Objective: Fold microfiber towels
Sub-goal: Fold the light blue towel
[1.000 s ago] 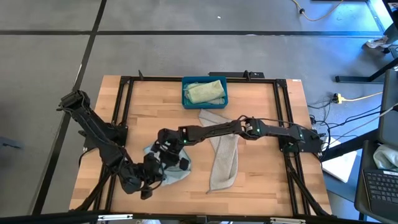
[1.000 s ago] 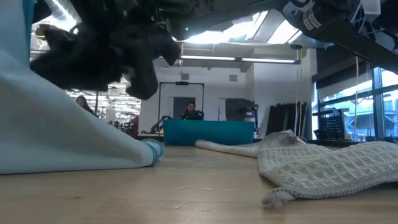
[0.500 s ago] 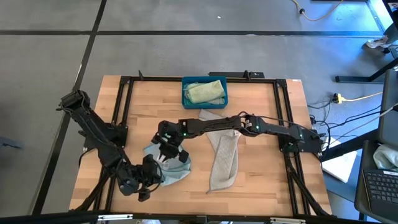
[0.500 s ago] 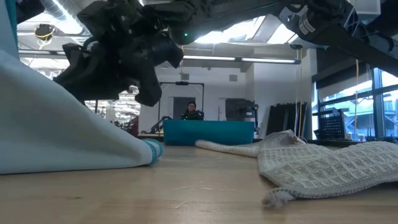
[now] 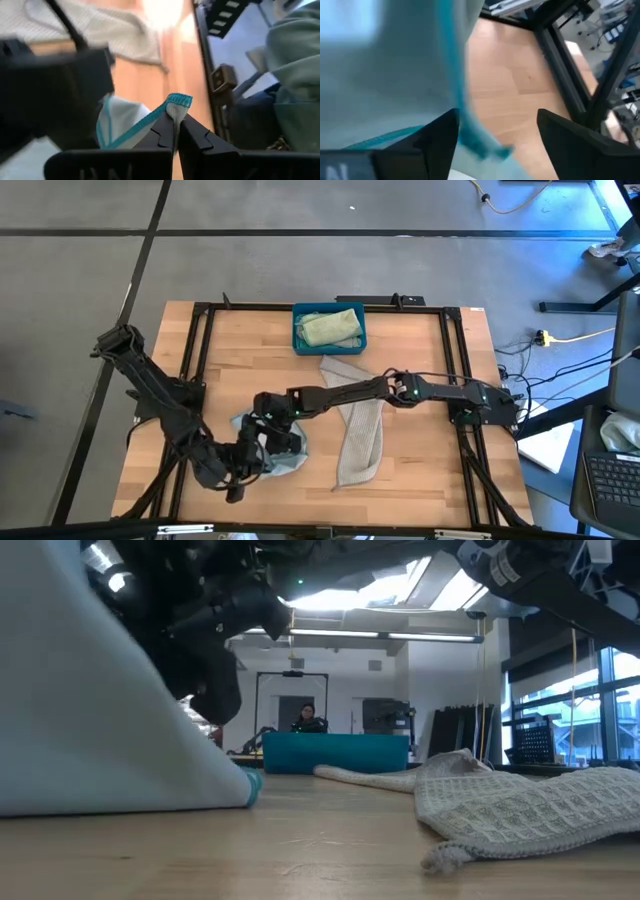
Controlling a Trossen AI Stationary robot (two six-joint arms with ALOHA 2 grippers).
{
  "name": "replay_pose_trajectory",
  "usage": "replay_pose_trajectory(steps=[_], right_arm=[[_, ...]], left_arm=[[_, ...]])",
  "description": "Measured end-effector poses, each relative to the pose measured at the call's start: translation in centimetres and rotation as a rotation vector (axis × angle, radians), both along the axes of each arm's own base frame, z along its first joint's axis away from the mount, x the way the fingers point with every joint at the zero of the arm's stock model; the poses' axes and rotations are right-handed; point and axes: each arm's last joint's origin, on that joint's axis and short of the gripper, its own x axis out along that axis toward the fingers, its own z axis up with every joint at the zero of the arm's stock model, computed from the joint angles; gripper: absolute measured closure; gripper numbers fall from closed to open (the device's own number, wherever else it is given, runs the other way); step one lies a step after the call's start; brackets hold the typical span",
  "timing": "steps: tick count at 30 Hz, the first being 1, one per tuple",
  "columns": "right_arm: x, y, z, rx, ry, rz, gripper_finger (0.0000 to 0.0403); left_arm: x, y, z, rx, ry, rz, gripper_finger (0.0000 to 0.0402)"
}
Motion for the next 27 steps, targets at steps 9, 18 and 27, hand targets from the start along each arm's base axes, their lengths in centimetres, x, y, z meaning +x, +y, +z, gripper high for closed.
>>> replay_pose_trajectory(steps=[9, 18, 27], right_arm=[[-0.4, -0.3, -0.6, -0.027, 0.079, -0.017, 0.0216], [-0.6, -0.9, -0.9, -0.076, 0.105, -0.031, 0.0314], [-0.7, -2.5, -1.2, -0.082, 0.147, -0.060, 0.0336]], left_arm=[[0.0, 0.2, 1.2, 0.001, -0.076, -0.037, 0.0401], [-0.1, 0.2, 1.2, -0.001, -0.069, -0.039, 0.0401], [-0.6, -0.2, 1.1, -0.026, -0.050, -0.036, 0.0401]])
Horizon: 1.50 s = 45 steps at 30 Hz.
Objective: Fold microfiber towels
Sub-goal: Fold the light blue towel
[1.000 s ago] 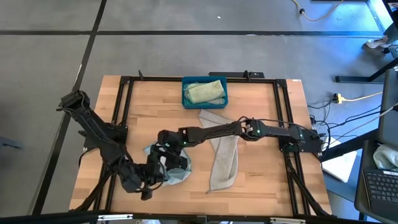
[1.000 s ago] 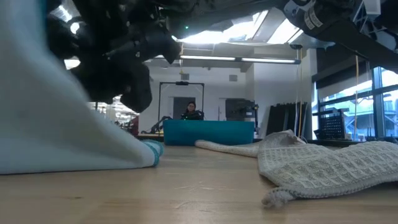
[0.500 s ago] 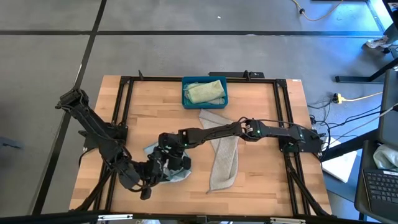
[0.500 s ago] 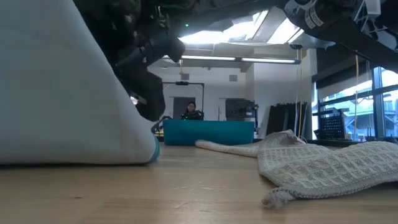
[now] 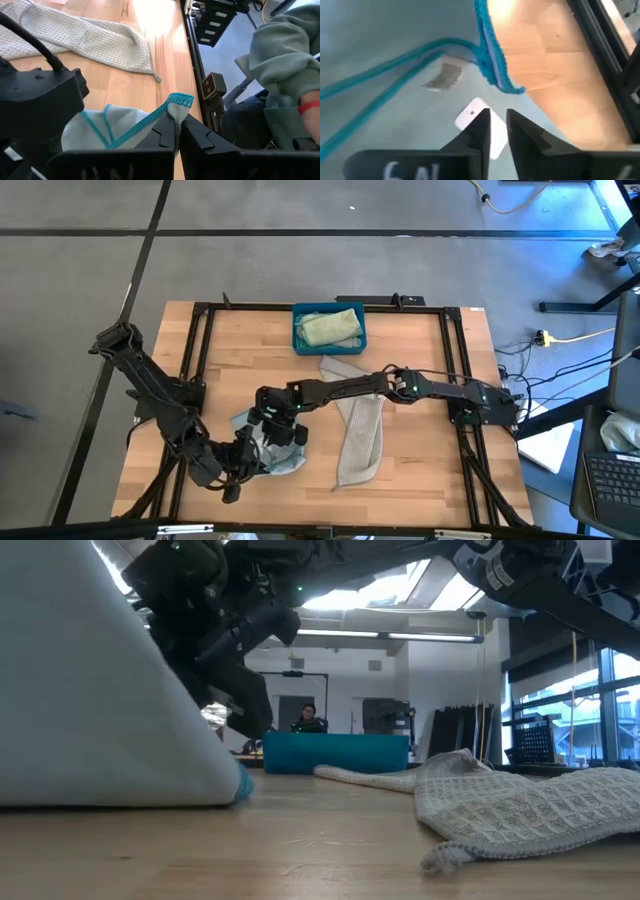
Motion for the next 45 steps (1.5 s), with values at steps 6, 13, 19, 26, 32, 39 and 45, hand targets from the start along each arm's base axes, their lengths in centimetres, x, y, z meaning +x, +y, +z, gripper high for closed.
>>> replay_pose_trajectory(steps=[6, 13, 19, 26, 32, 39, 45], right_arm=[[-0.4, -1.4, -0.2, -0.003, 0.075, -0.026, 0.0396], [-0.7, -2.5, -0.3, -0.020, 0.143, -0.085, 0.0399], [-1.3, -4.2, 0.7, -0.057, 0.187, -0.146, 0.0401], [-1.3, -5.8, 2.1, 0.039, 0.181, -0.162, 0.0389], [-0.6, -4.2, 3.3, 0.279, 0.088, 0.031, 0.0322], [-0.5, 0.4, 4.0, 0.337, 0.012, 0.182, 0.0230], [-0.1, 2.4, 4.2, 0.203, -0.072, 0.075, 0.0207]], left_arm=[[-0.3, 0.0, -0.3, 0.004, 0.025, 0.015, 0.0401], [-0.9, 0.0, -0.8, -0.011, 0.089, 0.048, 0.0401], [-1.8, -0.3, -1.1, -0.046, 0.143, 0.074, 0.0401], [-2.4, -0.6, -1.3, -0.099, 0.168, 0.098, 0.0401], [-2.2, -0.4, -1.3, -0.082, 0.167, 0.099, 0.0401], [-1.9, 0.1, -1.4, -0.058, 0.181, 0.119, 0.0401], [-1.8, 0.3, -1.5, -0.051, 0.186, 0.129, 0.0401]])
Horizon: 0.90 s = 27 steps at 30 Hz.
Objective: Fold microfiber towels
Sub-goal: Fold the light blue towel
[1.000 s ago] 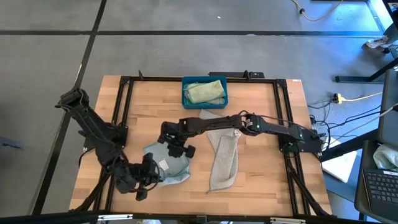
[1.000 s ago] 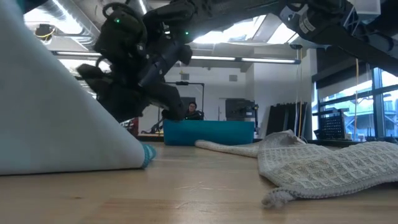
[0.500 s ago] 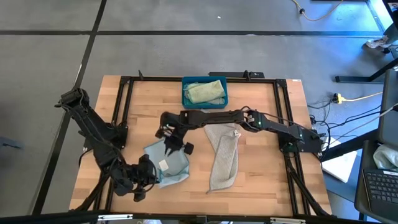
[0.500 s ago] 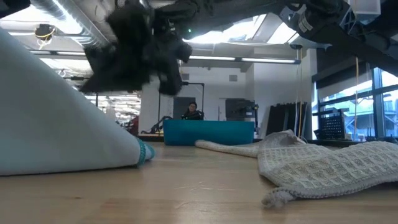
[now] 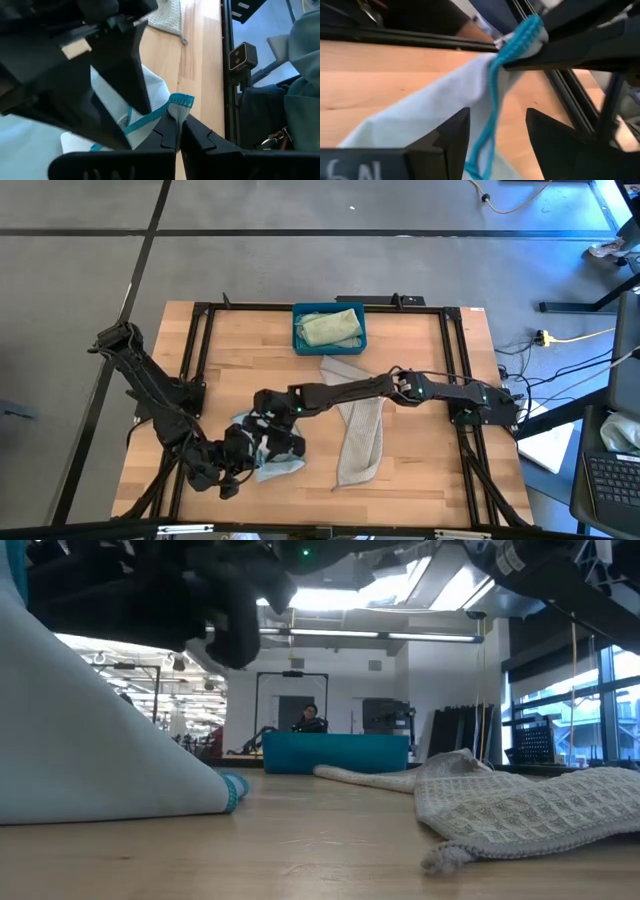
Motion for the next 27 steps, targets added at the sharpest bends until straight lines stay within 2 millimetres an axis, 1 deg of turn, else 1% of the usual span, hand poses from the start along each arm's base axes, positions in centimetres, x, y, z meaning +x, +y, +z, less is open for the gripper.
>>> replay_pose_trajectory(steps=[3, 7, 11, 14, 18, 21, 24, 27], right_arm=[[0.1, 0.0, 0.1, -0.017, -0.021, -0.019, 0.0216], [0.1, -0.2, 0.0, -0.012, -0.015, -0.013, 0.0247], [0.0, -0.6, 0.0, 0.035, 0.001, 0.041, 0.0286], [-0.2, -0.6, -0.3, 0.080, 0.011, 0.098, 0.0303], [-0.2, -0.4, -0.7, 0.074, 0.016, 0.111, 0.0301], [-0.1, -0.2, -1.0, 0.060, 0.011, 0.098, 0.0286], [0.0, -0.2, -1.3, 0.029, 0.026, 0.039, 0.0268], [0.0, -0.4, -1.3, 0.029, 0.029, 0.034, 0.0254]], left_arm=[[0.0, 0.0, 0.0, -0.003, 0.001, 0.002, 0.0402], [-0.1, -0.1, 0.0, -0.017, 0.003, 0.008, 0.0402], [-0.1, -0.1, 0.0, -0.019, 0.002, 0.007, 0.0402], [-0.1, -0.1, 0.0, -0.004, -0.003, 0.002, 0.0402], [0.3, 0.2, 0.0, 0.038, -0.023, 0.005, 0.0402], [0.8, 0.5, 0.2, 0.085, -0.057, -0.001, 0.0402], [1.3, 0.6, 0.5, 0.092, -0.091, -0.027, 0.0402], [1.6, 0.6, 0.7, 0.093, -0.106, -0.053, 0.0402]])
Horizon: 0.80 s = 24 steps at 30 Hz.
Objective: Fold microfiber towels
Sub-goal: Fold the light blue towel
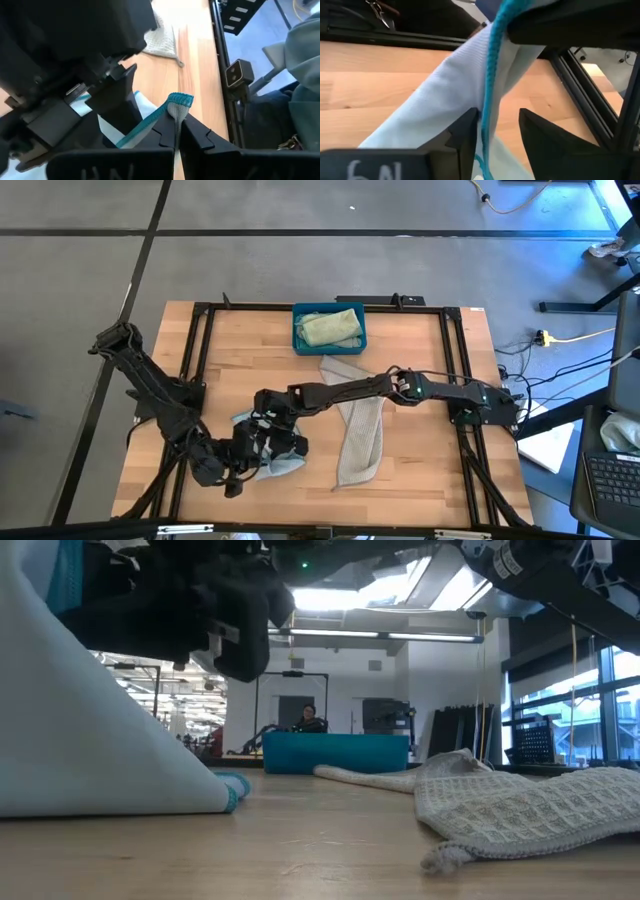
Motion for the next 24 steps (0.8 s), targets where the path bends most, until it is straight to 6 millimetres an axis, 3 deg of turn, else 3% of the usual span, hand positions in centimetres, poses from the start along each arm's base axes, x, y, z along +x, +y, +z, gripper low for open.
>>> replay_pose_trajectory(steps=[7, 12, 17, 24], right_arm=[[-0.2, -0.2, -0.3, -0.015, 0.034, -0.016, 0.0261], [-0.2, -0.6, -0.4, -0.039, 0.050, -0.044, 0.0309], [-0.2, -1.5, -0.6, -0.061, 0.066, -0.076, 0.0387], [-0.1, -2.7, -0.7, -0.052, 0.082, -0.088, 0.0396]], left_arm=[[0.0, -0.2, 0.1, -0.014, -0.011, -0.006, 0.0402], [0.0, -0.2, 0.1, -0.022, -0.010, -0.004, 0.0402], [-0.1, -0.3, 0.1, -0.031, -0.008, -0.001, 0.0402], [-0.5, -0.6, 0.1, -0.030, -0.002, -0.013, 0.0402]])
